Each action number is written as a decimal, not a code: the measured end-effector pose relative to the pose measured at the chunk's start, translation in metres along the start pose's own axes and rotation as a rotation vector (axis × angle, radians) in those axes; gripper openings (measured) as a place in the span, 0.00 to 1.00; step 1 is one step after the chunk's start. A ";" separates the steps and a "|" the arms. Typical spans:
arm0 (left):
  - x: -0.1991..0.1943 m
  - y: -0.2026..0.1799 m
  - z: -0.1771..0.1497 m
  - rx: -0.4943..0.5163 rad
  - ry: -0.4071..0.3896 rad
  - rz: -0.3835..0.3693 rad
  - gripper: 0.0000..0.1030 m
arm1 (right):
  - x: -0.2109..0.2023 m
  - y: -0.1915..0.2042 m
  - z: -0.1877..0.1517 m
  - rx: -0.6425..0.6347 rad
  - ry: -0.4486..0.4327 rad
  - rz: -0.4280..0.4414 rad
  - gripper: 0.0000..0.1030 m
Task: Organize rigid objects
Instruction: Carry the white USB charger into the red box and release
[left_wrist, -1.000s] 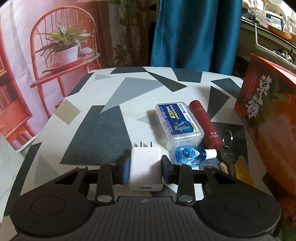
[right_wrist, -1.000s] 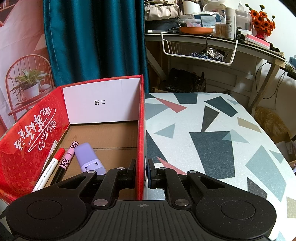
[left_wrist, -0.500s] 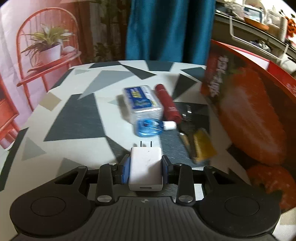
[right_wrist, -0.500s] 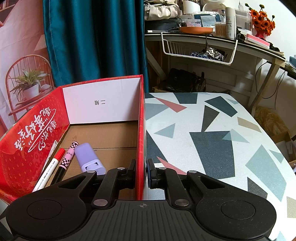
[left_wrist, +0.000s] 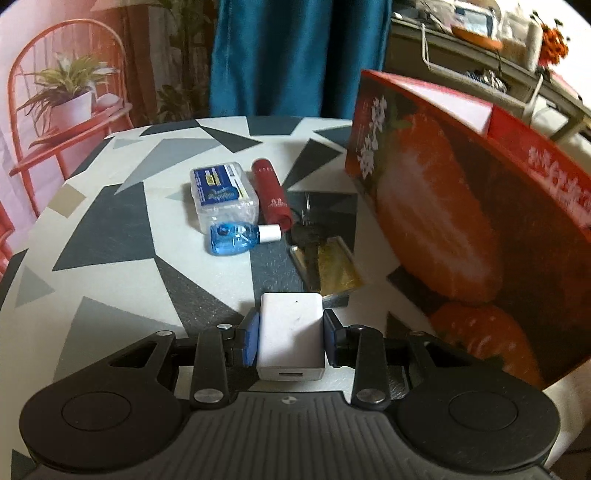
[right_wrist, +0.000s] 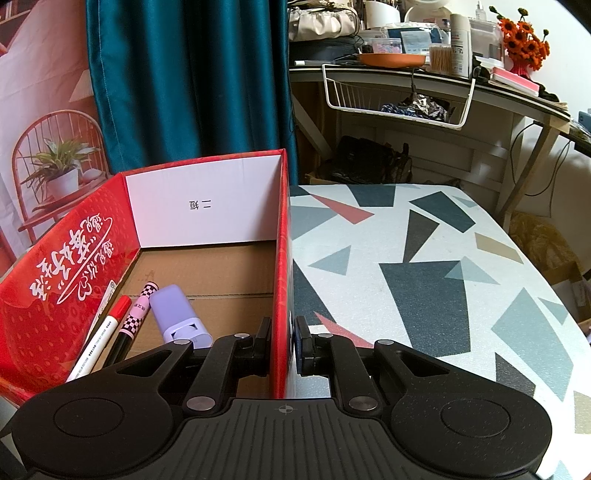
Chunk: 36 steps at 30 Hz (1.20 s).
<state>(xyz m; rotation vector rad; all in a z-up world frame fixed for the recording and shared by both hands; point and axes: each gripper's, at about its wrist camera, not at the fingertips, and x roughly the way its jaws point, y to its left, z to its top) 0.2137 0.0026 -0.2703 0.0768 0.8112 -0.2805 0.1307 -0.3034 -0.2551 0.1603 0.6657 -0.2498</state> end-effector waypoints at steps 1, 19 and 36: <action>-0.003 0.000 0.002 -0.008 -0.009 -0.001 0.36 | 0.000 0.000 0.000 0.000 0.000 0.000 0.11; -0.047 -0.051 0.101 0.133 -0.219 -0.164 0.36 | 0.000 0.000 0.000 0.000 0.000 0.000 0.11; -0.019 -0.115 0.091 0.366 -0.126 -0.211 0.36 | 0.001 0.001 -0.001 0.001 -0.002 0.003 0.12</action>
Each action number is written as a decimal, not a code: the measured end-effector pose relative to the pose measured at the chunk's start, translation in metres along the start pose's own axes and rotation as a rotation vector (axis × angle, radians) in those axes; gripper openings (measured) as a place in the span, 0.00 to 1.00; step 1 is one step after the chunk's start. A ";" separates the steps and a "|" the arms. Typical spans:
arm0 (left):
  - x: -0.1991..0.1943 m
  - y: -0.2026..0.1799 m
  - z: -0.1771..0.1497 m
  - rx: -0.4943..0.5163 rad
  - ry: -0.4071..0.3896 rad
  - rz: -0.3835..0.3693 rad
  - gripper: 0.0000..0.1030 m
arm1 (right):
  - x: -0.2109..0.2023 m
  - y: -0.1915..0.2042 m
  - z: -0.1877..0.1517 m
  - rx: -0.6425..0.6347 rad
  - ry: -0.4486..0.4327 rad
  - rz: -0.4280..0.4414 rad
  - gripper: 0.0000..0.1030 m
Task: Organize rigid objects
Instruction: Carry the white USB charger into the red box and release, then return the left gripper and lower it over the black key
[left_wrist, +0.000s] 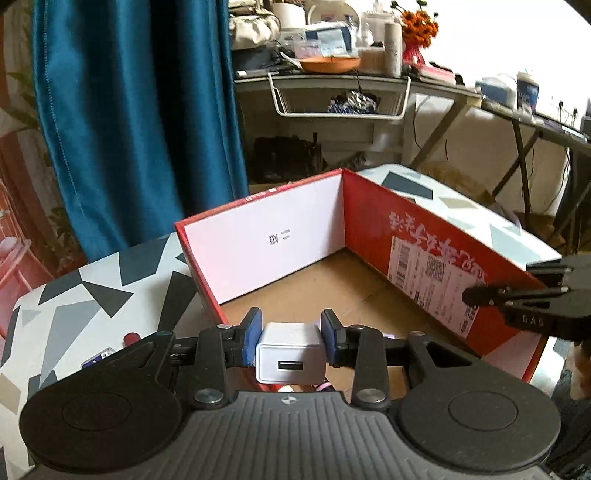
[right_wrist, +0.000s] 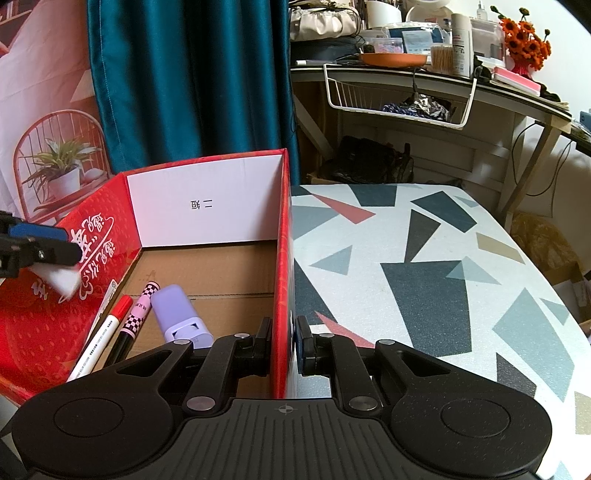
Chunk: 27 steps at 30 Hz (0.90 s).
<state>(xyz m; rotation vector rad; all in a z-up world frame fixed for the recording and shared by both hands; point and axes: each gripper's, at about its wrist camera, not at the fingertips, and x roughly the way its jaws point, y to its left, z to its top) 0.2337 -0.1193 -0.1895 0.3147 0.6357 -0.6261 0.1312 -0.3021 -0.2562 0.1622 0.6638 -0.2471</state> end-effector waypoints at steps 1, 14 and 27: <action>0.003 -0.001 0.001 0.003 0.007 0.000 0.36 | 0.000 0.000 0.000 0.000 0.000 0.000 0.12; 0.001 0.003 -0.002 -0.001 0.030 0.004 0.36 | 0.000 0.000 0.000 0.001 0.001 0.001 0.12; -0.024 0.025 0.000 -0.082 -0.086 0.004 0.45 | 0.000 0.000 0.000 0.002 0.000 0.001 0.12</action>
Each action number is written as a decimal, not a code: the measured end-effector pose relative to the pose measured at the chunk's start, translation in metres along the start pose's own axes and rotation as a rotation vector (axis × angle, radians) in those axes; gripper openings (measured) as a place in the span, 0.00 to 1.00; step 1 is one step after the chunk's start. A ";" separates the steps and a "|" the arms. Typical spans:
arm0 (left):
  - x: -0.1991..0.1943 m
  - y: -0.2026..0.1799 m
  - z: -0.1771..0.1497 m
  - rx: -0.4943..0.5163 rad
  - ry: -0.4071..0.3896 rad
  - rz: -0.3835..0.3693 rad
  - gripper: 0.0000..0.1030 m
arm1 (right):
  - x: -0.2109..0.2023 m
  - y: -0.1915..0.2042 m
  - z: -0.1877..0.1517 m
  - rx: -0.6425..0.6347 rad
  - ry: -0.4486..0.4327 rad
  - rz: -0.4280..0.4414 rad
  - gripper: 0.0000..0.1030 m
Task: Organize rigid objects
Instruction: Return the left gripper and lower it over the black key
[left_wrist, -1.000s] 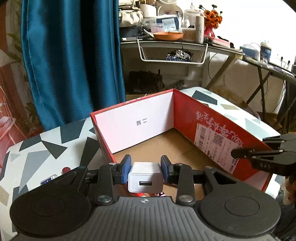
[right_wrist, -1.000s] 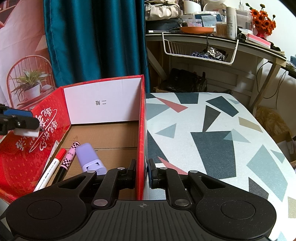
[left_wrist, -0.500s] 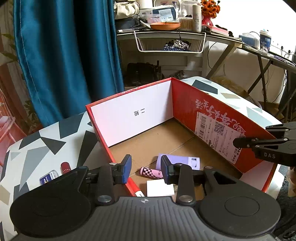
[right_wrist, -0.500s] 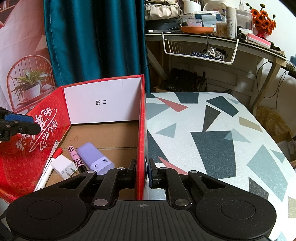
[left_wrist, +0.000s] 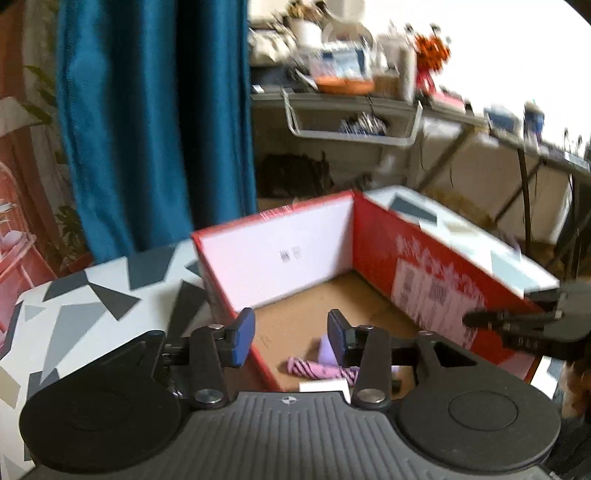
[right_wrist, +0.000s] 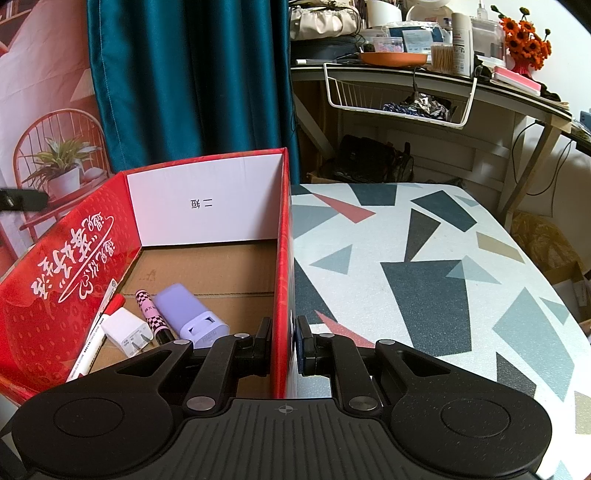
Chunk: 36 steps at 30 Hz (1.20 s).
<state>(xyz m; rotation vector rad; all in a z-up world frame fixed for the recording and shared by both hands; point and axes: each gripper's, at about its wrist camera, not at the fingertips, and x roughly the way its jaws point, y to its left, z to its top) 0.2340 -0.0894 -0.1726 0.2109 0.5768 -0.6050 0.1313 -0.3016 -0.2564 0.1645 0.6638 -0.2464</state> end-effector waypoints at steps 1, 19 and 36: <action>-0.005 0.005 0.002 -0.013 -0.017 0.008 0.45 | 0.000 0.000 0.000 0.000 0.000 0.000 0.12; 0.015 0.081 -0.064 -0.295 0.170 0.115 0.44 | 0.000 -0.001 0.001 -0.001 0.001 -0.001 0.12; 0.041 0.072 -0.086 -0.295 0.224 0.151 0.36 | 0.000 0.000 0.001 -0.001 0.001 -0.001 0.13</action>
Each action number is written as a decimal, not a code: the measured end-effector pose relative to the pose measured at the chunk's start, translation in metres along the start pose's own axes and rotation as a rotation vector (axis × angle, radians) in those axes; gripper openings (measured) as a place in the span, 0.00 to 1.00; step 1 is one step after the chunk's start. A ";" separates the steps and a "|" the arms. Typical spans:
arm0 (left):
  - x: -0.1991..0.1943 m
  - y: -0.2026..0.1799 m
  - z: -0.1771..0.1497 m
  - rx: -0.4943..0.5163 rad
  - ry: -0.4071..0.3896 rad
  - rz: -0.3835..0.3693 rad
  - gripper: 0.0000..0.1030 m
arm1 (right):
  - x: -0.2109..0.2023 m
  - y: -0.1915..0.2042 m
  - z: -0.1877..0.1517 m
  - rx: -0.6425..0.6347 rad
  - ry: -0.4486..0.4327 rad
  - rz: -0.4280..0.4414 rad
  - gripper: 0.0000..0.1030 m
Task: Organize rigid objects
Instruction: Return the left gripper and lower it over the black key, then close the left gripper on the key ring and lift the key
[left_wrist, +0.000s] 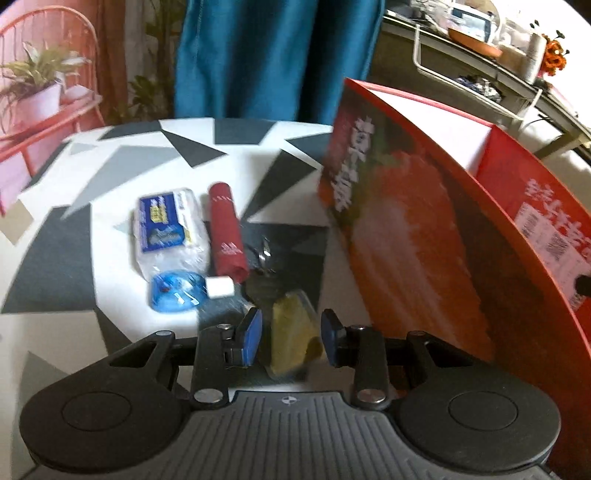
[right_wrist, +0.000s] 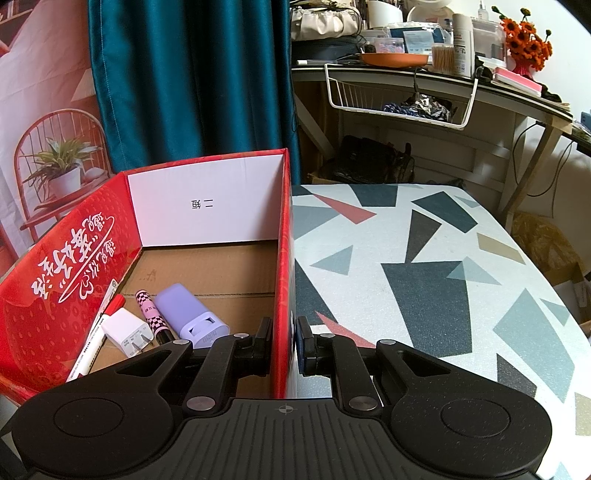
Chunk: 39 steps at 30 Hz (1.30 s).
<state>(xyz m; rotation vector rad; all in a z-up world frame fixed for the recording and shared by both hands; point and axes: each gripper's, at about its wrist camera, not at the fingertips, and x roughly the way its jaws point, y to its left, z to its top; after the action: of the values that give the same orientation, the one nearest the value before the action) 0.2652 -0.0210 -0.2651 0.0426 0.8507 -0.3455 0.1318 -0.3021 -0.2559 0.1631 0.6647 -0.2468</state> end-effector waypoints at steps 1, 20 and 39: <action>0.001 0.000 0.002 0.006 -0.005 0.019 0.36 | 0.000 0.000 0.000 0.000 0.000 0.000 0.13; 0.034 -0.004 0.024 0.010 -0.016 0.117 0.37 | 0.000 0.001 0.000 -0.003 0.000 0.004 0.14; 0.002 -0.008 0.016 -0.023 -0.100 0.050 0.02 | 0.001 0.001 0.000 -0.003 -0.001 0.005 0.15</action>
<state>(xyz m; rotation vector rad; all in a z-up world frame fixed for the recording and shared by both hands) 0.2753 -0.0323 -0.2553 0.0247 0.7531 -0.2885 0.1330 -0.3009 -0.2560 0.1618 0.6639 -0.2406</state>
